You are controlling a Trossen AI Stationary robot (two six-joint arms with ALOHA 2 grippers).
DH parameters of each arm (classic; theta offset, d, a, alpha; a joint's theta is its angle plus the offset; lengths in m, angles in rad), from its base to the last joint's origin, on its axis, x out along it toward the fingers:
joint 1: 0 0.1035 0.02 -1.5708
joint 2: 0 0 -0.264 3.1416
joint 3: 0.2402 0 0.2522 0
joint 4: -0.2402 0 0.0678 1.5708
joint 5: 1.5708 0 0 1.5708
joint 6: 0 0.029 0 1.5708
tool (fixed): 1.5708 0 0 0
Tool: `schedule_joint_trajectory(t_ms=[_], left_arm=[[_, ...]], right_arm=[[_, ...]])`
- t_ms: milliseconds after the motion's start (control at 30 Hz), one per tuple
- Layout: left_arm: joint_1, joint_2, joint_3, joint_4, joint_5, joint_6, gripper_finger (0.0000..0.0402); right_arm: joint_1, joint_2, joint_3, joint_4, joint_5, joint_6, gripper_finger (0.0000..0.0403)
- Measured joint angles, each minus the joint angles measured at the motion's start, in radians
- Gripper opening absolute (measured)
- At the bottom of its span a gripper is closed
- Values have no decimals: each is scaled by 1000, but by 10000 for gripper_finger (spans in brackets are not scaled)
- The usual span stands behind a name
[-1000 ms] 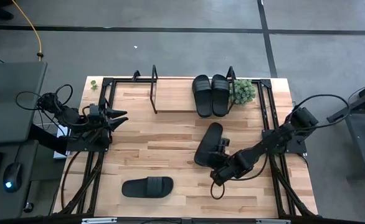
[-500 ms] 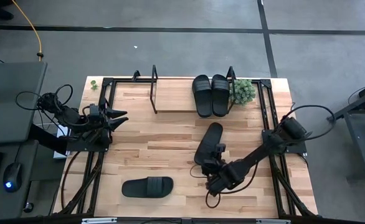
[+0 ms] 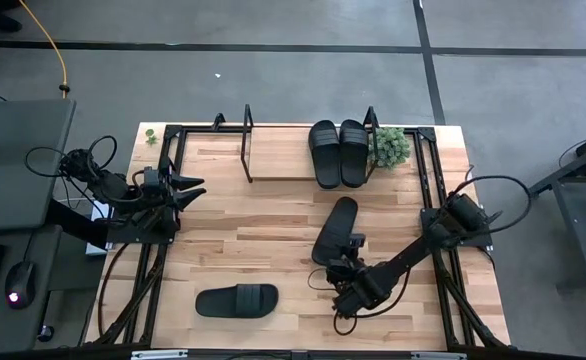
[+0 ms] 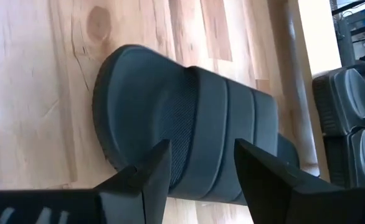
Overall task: Pick and place slides into the shelf
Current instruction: Put the black slipper on the shelf
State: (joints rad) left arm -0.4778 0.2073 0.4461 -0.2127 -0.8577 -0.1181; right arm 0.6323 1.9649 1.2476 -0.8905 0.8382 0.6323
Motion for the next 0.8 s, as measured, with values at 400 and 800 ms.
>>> schedule_joint_trajectory(t_ms=[400, 800], left_arm=[[0, 0, 0, 0, 0, 0, 106], [0, 0, 0, 0, 0, 0, 106]], right_arm=[[-4, 64, -1, -31, 72, 30, 167], [-28, 93, -1, -127, 102, 153, 140]])
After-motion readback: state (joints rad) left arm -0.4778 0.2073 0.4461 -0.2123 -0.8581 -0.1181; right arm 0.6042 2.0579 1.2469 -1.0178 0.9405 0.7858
